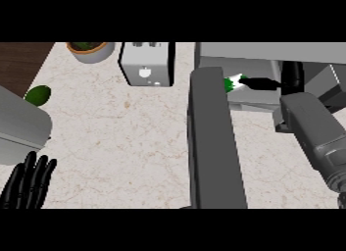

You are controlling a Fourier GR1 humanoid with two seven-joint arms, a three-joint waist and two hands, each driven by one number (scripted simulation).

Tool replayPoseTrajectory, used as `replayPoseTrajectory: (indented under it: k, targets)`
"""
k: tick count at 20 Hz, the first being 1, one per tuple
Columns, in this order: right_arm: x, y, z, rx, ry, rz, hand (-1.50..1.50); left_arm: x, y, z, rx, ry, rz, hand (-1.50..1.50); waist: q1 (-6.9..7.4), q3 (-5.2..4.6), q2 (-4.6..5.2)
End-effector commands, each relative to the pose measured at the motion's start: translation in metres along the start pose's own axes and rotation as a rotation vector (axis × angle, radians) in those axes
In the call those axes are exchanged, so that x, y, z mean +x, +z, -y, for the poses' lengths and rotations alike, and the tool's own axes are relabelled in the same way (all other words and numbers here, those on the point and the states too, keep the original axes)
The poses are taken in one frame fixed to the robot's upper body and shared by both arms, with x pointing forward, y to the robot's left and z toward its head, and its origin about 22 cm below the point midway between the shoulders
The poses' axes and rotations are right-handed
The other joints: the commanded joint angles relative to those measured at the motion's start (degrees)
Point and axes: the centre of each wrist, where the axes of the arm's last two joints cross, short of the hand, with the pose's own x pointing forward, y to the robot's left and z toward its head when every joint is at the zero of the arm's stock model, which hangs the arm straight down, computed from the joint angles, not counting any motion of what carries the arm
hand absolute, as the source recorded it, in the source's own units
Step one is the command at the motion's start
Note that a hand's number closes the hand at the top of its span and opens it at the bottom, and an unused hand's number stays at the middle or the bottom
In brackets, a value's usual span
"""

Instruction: Pick up the milk, place it into the microwave and close the microwave

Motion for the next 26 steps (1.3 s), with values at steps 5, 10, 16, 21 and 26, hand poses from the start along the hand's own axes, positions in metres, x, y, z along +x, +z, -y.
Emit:
replayPoseTrajectory:
  k: [5, 10, 16, 21, 26]
  targets:
    - [-0.012, 0.018, -0.006, 0.063, -0.181, -0.032, -1.50, -0.008, -0.008, 0.012, 0.016, 0.006, -0.015, -1.50, -1.51, -0.04, -0.46]
    - [-0.034, 0.036, 0.006, 0.102, -0.230, -0.074, -1.50, -0.021, 0.003, 0.011, 0.006, 0.020, -0.019, -1.50, -2.06, -0.11, -0.84]
    - [-0.042, 0.061, -0.010, 0.190, -0.342, -0.076, -1.50, -0.004, 0.007, 0.016, -0.003, 0.015, -0.011, -1.50, -3.02, -0.14, -1.37]
    - [-0.072, 0.104, -0.002, 0.215, -0.355, -0.182, -1.50, -0.012, 0.014, 0.007, 0.013, 0.011, -0.015, -1.50, -3.22, -0.18, -1.52]
    - [-0.084, 0.151, -0.018, 0.217, -0.415, -0.187, -1.50, -0.006, 0.006, 0.010, 0.034, 0.023, -0.029, -1.50, -3.34, -0.12, -1.26]
